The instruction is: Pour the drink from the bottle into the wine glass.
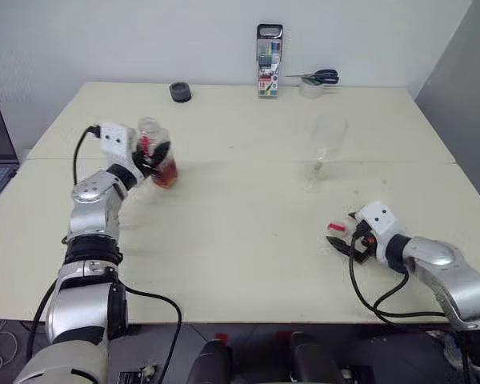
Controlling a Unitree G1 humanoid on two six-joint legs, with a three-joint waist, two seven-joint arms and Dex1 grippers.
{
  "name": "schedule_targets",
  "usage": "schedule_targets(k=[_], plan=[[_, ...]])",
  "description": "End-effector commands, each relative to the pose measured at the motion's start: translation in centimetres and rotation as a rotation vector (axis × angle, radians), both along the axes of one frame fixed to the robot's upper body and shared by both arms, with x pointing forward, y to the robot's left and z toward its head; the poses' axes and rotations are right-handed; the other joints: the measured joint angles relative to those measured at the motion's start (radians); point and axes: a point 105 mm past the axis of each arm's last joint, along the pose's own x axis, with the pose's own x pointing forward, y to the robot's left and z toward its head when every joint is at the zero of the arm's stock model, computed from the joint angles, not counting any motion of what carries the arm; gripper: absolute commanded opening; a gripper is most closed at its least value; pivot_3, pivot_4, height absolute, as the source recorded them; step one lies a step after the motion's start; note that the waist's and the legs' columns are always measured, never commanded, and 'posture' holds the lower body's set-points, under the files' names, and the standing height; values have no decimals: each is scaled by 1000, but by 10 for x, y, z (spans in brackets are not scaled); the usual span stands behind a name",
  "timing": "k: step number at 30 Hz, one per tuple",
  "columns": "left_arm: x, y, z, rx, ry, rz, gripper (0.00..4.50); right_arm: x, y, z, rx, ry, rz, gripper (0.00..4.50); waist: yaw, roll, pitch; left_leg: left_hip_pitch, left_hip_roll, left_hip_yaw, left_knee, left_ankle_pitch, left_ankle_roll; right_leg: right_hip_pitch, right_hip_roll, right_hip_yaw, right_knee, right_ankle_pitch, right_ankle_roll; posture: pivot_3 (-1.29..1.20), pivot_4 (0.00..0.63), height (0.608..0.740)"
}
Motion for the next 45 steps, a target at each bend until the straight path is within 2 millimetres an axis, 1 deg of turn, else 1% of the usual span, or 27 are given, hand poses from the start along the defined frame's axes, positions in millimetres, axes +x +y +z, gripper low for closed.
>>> schedule_targets(k=[1, 3, 7, 11, 16, 18, 19, 25, 32, 35, 45], plan=[[0, 17, 23, -21, -81, 76, 1734, -5, 41, 39, 109, -95, 159, 4500, -1, 0, 0, 0, 0, 0, 0, 0, 0, 0, 0, 0, 0, 0, 0, 0, 150, 740], [0, 26, 22, -40, -81, 113, 1734, -9, 62, 52, 179, -95, 233, 4500, -5, 0, 0, 0, 0, 0, 0, 0, 0, 0, 0, 0, 0, 0, 0, 0, 150, 740], [0, 35, 14, -54, -66, 155, 1734, -9, 90, 70, 257, -98, 302, 4500, -5, 0, 0, 0, 0, -1, 0, 0, 0, -1, -1, -1, 1, 0, 0, 0, 150, 740], [0, 40, 7, -45, -40, 186, 1733, -4, 109, 83, 309, -107, 323, 4500, -6, 0, 0, 0, -1, 0, 0, 0, 0, -1, -2, -1, 1, 0, 0, 0, 150, 740], [2, 40, -3, -40, -3, 194, 1733, -3, 127, 85, 329, -99, 358, 4500, -7, 0, 0, 0, -1, -1, 0, 0, 0, -1, -2, -1, 2, 0, 0, 0, 150, 740], [3, 37, -4, -36, -1, 185, 2443, -3, 129, 85, 333, -103, 358, 4500, -7, 0, 0, 1, -1, 0, 0, 0, 0, -1, -2, -1, 3, 0, 0, 0, 150, 740], [3, 35, -4, -33, -1, 178, 2629, -3, 129, 85, 334, -104, 357, 4500, -7, 0, 0, 1, -1, 0, 0, 0, 0, -1, -2, -1, 3, 0, 0, 0, 150, 740], [4, 29, -9, -42, 6, 152, 4474, -4, 129, 85, 336, -105, 353, 4500, -7, 0, 0, 0, -1, -1, 0, 0, 0, -2, -2, -1, 3, 0, 0, 0, 150, 740], [2, 26, -20, -27, 20, 150, 4474, -6, 134, 83, 340, -96, 355, 4500, -7, 0, 0, 0, -1, 0, 0, 0, 0, -2, -2, -1, 3, 0, 0, 0, 150, 740], [0, 28, -26, -34, 17, 162, 4474, -7, 135, 81, 337, -89, 356, 4500, -7, 0, 0, 0, -1, 0, 0, 0, 0, -2, -2, -1, 4, 0, 0, 0, 150, 740], [-11, 32, -54, -34, 30, 205, 4474, -6, 132, 71, 314, -91, 325, 4500, -7, 0, 0, 0, -1, 0, 0, 0, 0, -2, -2, -1, 4, 0, 0, 0, 150, 740]])
